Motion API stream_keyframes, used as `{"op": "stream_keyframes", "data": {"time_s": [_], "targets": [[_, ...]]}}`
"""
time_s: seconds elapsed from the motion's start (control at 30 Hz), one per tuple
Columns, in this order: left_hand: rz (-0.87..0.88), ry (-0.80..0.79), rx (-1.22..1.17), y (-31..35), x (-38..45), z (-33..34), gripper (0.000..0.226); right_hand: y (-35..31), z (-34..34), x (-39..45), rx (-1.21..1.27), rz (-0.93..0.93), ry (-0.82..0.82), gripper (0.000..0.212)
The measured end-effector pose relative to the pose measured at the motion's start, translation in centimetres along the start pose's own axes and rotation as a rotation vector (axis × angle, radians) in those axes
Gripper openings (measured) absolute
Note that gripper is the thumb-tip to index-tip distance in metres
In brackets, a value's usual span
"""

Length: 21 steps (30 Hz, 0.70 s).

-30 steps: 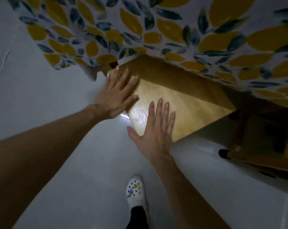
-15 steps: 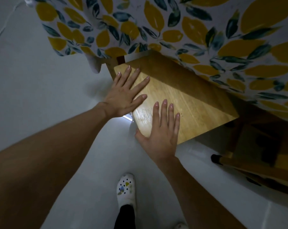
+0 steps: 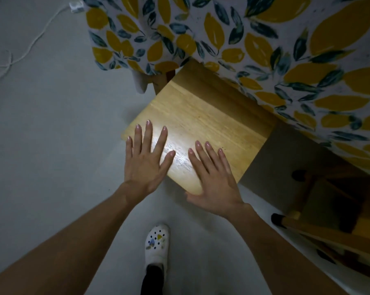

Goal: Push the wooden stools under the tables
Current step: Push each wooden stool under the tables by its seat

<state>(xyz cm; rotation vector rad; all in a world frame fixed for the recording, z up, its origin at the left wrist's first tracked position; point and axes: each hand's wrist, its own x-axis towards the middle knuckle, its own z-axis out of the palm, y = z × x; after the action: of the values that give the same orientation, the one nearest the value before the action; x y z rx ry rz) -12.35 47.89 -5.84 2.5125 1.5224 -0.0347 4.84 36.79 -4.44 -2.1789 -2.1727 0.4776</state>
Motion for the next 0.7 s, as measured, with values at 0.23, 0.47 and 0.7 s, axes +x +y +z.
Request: {"op": "stream_keyframes", "data": {"time_s": [0.23,0.47,0.7], "targets": [[0.116,-0.018,0.066,-0.8,3.7,-0.6,0.068,1.3,-0.8,1.8,-0.032,-0.002,0.002,0.1],[0.087,-0.029,0.019,-0.1,9.5,-1.2,0.066,4.7,-2.7,7.0,-0.026,-0.021,-0.005,0.104],[0.055,-0.026,0.0,1.3,13.0,-1.1,0.066,7.8,-4.2,10.3,-0.008,-0.031,-0.028,0.108]]}}
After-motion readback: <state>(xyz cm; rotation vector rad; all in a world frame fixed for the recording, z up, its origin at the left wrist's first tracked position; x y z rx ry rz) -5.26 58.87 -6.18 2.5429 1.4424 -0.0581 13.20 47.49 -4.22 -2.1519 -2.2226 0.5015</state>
